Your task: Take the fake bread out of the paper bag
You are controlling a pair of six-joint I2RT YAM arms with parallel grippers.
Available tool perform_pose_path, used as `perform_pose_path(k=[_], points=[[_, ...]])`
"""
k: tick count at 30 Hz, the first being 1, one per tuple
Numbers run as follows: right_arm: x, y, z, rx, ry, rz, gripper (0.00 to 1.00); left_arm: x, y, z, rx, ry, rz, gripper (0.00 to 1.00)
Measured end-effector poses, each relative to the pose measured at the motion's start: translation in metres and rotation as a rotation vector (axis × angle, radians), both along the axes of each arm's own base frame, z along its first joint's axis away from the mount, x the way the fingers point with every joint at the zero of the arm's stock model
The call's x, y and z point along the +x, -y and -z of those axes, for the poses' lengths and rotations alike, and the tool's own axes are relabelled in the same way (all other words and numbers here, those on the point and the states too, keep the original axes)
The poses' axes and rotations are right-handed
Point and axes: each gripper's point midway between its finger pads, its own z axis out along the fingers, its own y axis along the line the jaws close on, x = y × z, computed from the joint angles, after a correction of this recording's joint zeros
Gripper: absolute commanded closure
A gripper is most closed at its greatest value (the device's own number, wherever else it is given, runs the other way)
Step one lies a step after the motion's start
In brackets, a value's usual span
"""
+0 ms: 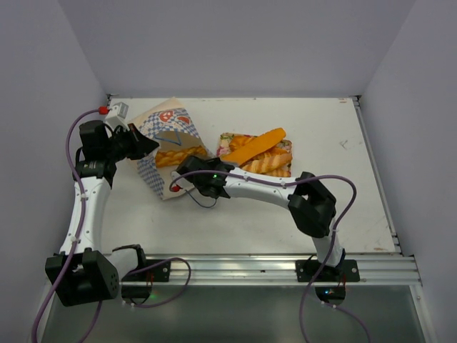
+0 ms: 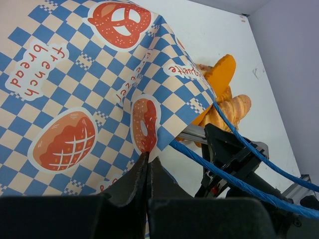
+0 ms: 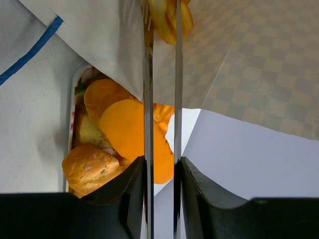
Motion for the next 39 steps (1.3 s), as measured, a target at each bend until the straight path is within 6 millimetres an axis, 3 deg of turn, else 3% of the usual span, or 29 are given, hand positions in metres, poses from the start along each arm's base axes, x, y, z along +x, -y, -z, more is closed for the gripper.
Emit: perform_pose_path(k=[5, 18, 29, 39], points=[[0.001, -0.006, -0.009, 0.032, 0.000, -0.002, 1.00, 0.000, 0.000, 0.000, 0.000, 0.000, 0.000, 1.00], [-0.012, -0.017, -0.029, 0.155, -0.087, -0.027, 1.00, 0.005, -0.005, -0.005, 0.010, 0.012, -0.032, 1.00], [-0.028, -0.007, -0.070, 0.261, -0.109, -0.056, 1.00, 0.012, -0.012, -0.013, 0.014, 0.023, -0.091, 1.00], [-0.043, 0.009, -0.085, 0.283, -0.138, -0.084, 1.00, 0.025, -0.020, -0.020, -0.001, 0.030, -0.152, 1.00]])
